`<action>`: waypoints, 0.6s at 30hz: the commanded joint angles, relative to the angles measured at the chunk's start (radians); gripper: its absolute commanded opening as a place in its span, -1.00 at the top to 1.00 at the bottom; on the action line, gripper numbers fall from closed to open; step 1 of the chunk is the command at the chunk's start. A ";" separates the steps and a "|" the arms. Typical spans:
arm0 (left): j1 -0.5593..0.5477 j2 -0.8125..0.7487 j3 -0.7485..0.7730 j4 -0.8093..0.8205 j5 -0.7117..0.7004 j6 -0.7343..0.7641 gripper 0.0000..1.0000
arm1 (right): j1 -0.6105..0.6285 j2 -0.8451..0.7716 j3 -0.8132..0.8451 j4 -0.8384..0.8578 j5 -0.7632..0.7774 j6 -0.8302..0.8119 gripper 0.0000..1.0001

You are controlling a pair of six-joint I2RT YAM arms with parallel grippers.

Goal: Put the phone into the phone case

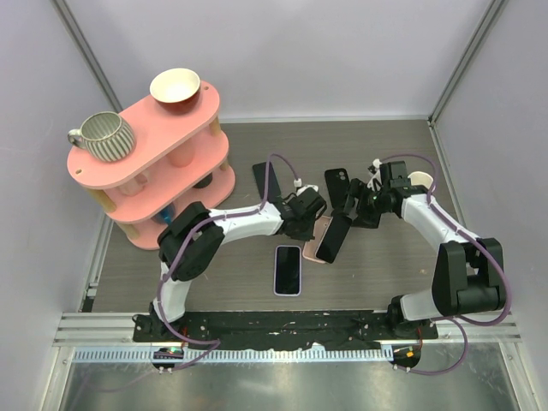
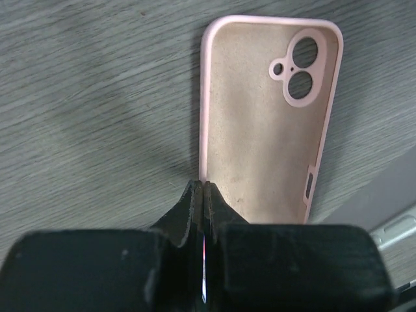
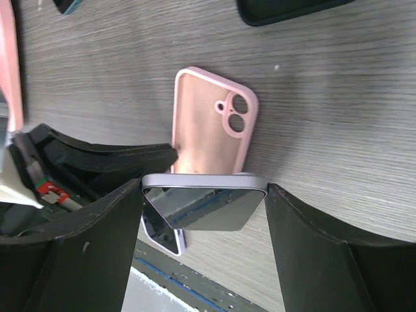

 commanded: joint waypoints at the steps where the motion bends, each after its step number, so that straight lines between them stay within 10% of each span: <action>1: -0.025 -0.048 -0.043 0.095 -0.015 -0.081 1.00 | 0.000 -0.017 0.013 0.070 -0.113 0.063 0.48; 18: -0.025 -0.105 -0.072 0.138 0.052 -0.080 1.00 | 0.002 0.113 0.074 0.106 -0.116 0.070 0.53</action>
